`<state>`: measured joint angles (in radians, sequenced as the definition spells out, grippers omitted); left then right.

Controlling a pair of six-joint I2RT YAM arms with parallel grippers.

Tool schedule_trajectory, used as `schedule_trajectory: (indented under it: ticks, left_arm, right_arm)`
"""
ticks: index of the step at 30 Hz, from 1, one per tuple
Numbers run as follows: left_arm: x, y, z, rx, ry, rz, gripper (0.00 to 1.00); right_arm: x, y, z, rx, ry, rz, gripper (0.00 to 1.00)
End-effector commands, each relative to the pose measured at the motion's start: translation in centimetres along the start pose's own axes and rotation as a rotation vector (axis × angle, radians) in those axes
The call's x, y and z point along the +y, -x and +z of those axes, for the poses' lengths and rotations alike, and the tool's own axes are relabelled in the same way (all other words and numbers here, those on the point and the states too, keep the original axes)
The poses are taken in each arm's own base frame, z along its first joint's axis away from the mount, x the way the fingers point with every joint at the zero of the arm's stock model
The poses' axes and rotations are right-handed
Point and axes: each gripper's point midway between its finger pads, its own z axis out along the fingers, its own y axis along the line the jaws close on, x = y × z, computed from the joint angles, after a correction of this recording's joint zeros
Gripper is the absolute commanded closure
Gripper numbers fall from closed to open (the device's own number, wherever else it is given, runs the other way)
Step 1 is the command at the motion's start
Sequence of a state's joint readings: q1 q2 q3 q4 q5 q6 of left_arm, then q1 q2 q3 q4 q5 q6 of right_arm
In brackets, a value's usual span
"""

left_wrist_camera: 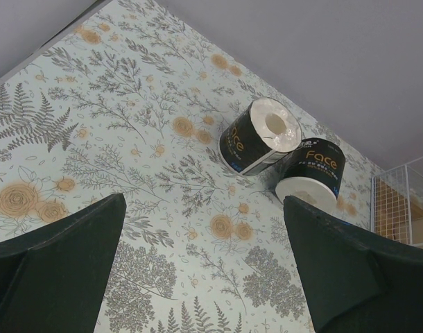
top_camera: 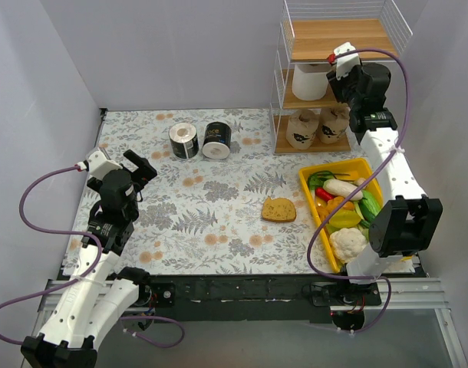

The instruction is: Place and organize the paper towels onto the shelf

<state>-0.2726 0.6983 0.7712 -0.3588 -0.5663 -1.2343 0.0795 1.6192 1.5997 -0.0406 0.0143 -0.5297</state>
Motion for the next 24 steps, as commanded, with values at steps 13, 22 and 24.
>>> schedule_trajectory:
  ticks: [13,22,24]
  left_arm:
    - [0.1,0.5,0.1,-0.012,0.017,0.012,0.02]
    - [-0.1,0.2,0.2,-0.002,0.011,0.016,0.02]
    - [-0.2,0.2,0.2,-0.001,0.006,0.015,0.02]
  right_arm:
    - [-4.4,6.7,-0.7,-0.164,-0.108,-0.057,0.47]
    - [-4.1,6.8,-3.5,-0.151,-0.100,0.075,0.42]
    - [-3.3,6.1,-4.3,-0.118,-0.085,0.157,0.41]
